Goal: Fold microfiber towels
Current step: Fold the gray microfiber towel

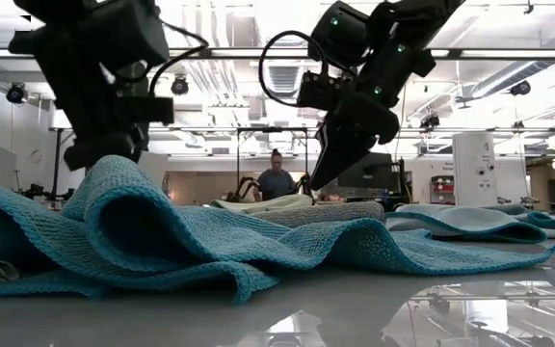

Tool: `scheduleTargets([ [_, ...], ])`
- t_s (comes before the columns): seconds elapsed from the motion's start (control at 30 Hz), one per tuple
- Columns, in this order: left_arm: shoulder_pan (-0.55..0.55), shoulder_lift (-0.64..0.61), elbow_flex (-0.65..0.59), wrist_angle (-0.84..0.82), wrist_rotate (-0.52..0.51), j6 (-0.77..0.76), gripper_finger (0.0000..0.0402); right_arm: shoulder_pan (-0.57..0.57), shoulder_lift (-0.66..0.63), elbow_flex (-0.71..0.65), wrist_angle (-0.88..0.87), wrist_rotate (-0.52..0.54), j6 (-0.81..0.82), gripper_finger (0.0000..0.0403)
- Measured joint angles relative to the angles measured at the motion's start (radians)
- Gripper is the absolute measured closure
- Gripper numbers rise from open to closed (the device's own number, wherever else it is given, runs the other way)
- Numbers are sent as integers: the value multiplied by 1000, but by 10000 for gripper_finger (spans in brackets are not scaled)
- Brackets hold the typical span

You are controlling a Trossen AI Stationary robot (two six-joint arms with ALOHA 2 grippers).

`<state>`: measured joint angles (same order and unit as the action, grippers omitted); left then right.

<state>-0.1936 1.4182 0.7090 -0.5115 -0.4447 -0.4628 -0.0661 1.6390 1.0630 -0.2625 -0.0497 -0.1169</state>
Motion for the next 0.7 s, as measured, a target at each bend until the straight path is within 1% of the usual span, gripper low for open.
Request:
scheduleTargets([
  [0.13,-4,-13,43,5,20,2,371,8,-1,8,0,-64,44,360],
  [0.33,-29,-14,83,18,61,2,371,49,-12,13,-40,-62,76,360],
  [0.5,-67,-14,81,113,79,-2,371,109,-13,12,-35,-61,66,360],
  [0.7,-128,22,76,243,82,-3,371,151,-6,9,44,-54,45,360],
])
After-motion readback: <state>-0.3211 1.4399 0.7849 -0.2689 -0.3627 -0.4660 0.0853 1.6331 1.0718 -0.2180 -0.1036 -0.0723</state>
